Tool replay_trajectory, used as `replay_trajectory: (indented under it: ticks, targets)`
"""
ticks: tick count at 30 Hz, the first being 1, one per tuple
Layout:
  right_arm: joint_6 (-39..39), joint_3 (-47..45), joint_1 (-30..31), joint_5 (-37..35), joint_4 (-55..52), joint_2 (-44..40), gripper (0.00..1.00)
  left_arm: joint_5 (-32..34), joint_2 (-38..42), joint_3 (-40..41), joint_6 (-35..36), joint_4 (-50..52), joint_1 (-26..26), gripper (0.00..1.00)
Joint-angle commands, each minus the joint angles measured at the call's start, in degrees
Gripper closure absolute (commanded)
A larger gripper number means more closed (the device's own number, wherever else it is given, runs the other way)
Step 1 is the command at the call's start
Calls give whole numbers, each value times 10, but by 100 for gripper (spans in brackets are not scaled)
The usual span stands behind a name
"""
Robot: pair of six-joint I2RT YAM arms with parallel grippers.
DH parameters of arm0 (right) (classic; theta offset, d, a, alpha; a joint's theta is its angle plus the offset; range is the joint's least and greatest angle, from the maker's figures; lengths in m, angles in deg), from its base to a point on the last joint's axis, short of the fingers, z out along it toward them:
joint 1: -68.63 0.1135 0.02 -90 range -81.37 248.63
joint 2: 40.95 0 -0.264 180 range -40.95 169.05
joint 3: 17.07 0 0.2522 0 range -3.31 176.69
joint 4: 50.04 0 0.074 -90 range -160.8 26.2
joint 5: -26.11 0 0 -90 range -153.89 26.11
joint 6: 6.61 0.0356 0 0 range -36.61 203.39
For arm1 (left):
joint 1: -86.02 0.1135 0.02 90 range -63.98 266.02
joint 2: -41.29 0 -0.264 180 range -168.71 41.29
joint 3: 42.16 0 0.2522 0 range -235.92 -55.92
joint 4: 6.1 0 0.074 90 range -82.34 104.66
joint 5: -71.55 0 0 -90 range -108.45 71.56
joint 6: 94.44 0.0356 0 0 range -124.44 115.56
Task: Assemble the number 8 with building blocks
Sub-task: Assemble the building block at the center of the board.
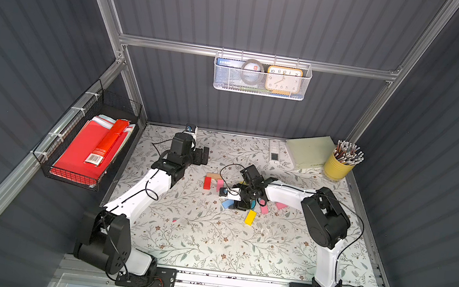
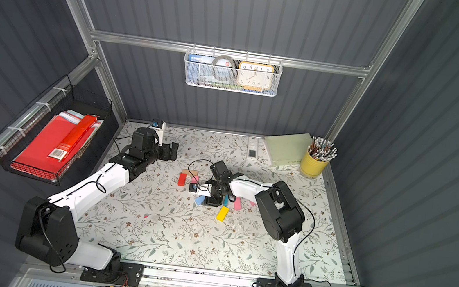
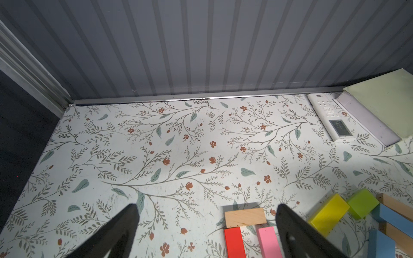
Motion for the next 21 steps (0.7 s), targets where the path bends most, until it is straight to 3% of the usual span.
replay_trajectory:
  ticks: [1, 9, 21]
  targets:
    - [-2, 7, -3, 15, -29, 14, 47, 6, -4, 8, 11, -7, 3, 1]
    - [29, 6, 1, 50, -24, 19, 72, 11, -2, 12, 12, -7, 3, 1]
    - [88, 59, 41, 42, 1, 57, 78, 33, 14, 20, 0, -13, 8, 0]
